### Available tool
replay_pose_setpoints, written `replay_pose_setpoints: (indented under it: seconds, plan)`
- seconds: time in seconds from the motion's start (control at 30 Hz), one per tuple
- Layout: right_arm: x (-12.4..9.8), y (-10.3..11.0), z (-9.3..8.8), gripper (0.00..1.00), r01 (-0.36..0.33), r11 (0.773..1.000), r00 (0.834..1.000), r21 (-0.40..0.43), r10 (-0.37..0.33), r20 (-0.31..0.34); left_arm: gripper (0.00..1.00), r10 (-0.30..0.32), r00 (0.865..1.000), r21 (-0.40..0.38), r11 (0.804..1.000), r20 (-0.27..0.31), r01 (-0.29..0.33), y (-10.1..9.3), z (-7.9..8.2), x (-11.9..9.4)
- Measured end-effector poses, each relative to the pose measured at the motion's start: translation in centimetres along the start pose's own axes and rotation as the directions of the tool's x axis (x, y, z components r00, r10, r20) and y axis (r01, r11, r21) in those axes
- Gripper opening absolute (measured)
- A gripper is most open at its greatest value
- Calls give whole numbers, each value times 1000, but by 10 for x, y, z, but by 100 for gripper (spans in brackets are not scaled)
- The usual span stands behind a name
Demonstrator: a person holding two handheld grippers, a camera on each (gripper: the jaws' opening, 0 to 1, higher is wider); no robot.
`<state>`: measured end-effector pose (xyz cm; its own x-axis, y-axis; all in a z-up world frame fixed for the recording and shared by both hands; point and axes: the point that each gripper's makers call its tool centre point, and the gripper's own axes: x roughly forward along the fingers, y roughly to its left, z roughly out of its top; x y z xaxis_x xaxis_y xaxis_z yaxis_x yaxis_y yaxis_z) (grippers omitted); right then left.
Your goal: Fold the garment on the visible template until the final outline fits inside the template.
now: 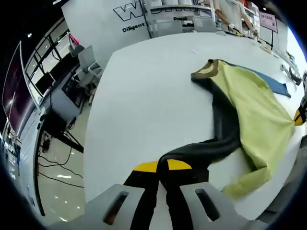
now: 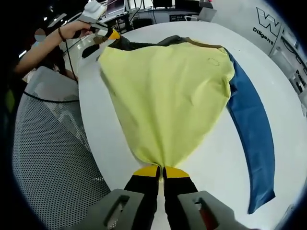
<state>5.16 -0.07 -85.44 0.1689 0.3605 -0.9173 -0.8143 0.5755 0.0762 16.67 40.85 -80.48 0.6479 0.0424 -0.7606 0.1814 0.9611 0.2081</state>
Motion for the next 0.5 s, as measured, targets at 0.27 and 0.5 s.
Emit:
replay_pose_setpoints:
  seconds: [0.27,0.5]
  plan:
    - [0,8,-4,0,-44,999,999,1,44,-4,8,131,983,-127,985,127,-114,29,37,-4]
    - [2,14,-5,0,-57,998,998,5,57,-5,8,244,909,-252,954,338,-162,52,93,-32]
